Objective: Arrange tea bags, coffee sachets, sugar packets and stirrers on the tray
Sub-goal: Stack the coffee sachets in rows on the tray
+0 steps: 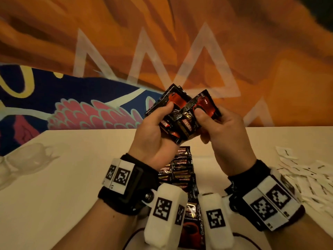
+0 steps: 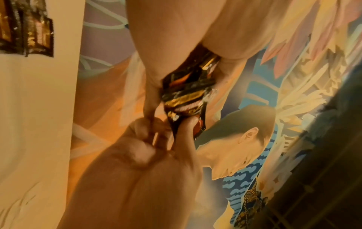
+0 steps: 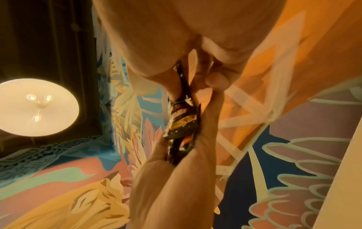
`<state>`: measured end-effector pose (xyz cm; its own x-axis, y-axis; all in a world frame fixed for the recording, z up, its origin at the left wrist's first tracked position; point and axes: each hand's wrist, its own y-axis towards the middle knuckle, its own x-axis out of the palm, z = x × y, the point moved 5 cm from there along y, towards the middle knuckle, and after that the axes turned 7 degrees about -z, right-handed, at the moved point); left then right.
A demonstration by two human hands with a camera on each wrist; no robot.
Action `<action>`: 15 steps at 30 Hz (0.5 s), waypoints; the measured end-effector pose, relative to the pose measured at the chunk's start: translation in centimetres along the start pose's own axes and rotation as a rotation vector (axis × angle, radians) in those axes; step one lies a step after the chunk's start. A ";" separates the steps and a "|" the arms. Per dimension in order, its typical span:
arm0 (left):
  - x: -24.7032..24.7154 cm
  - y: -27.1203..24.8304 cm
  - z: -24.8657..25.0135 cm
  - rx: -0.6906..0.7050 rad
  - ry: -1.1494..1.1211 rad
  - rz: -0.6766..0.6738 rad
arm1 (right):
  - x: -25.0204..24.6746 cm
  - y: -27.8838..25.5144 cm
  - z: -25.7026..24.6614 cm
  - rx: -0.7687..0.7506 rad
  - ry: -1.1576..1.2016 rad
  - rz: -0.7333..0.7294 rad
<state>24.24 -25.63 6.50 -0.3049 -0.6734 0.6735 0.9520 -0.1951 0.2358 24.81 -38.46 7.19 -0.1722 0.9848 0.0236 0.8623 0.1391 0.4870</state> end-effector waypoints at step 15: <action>-0.4 0.1 -0.1 0.034 0.350 -0.082 | -0.1 0.2 1.4 0.062 0.056 -0.034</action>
<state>24.45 -25.49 6.19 -0.3465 -0.8611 0.3721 0.9217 -0.2387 0.3059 25.67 -38.40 6.05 -0.2269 0.9722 0.0570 0.8828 0.1806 0.4336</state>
